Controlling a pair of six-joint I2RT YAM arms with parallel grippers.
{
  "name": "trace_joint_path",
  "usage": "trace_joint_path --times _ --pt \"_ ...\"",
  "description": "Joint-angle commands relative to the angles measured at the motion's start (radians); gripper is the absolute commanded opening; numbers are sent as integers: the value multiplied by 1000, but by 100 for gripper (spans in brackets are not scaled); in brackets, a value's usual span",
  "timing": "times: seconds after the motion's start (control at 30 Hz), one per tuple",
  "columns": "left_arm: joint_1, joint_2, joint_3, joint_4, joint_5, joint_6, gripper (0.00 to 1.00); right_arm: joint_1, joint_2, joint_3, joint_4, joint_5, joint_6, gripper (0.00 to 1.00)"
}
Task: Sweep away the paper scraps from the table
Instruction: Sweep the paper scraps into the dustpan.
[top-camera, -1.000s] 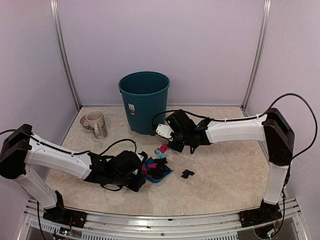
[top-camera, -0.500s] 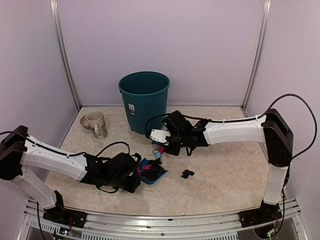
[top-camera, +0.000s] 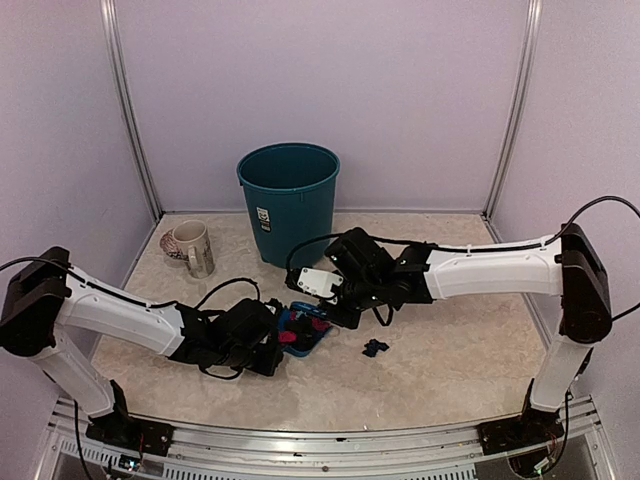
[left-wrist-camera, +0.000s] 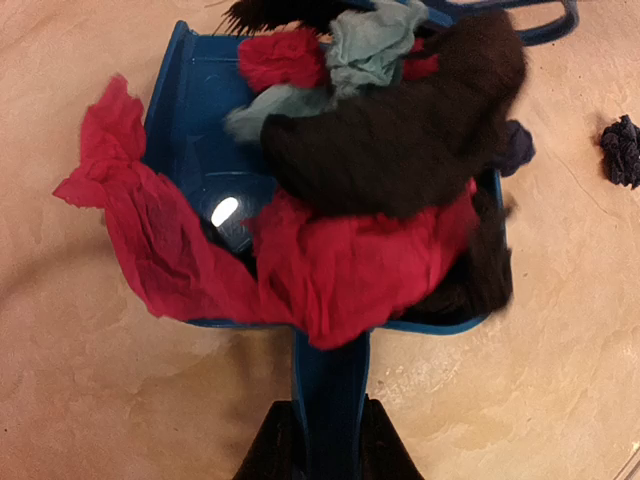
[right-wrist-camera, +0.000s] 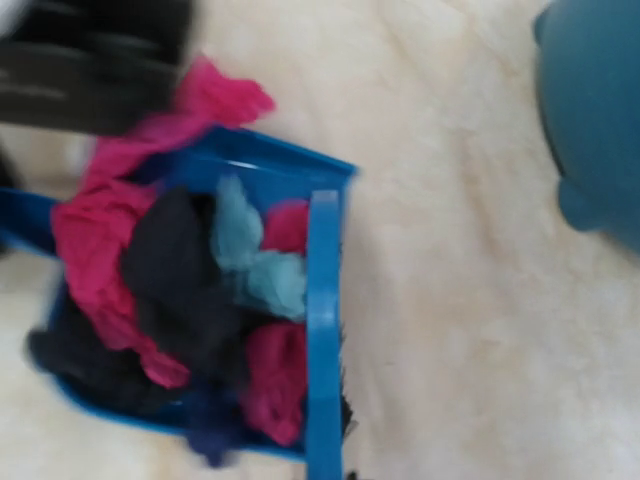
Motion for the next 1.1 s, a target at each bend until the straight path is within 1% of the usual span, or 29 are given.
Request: trace_joint_path --times 0.0,0.2,0.27,0.47,0.77,1.07 --pt "16 63 -7 -32 6 34 0 21 -50 -35 -33 -81 78 0" --pt "15 63 -10 -1 3 51 0 31 -74 -46 -32 -101 98 0" --pt "14 63 -8 0 3 58 0 32 -78 -44 -31 -73 106 0" --pt "-22 54 -8 3 -13 67 0 31 -68 -5 -45 112 145 0" --pt "-43 23 -27 24 -40 67 0 31 -74 19 -38 162 148 0" --pt "-43 -44 -70 99 -90 100 0 31 -124 -6 -43 278 190 0"
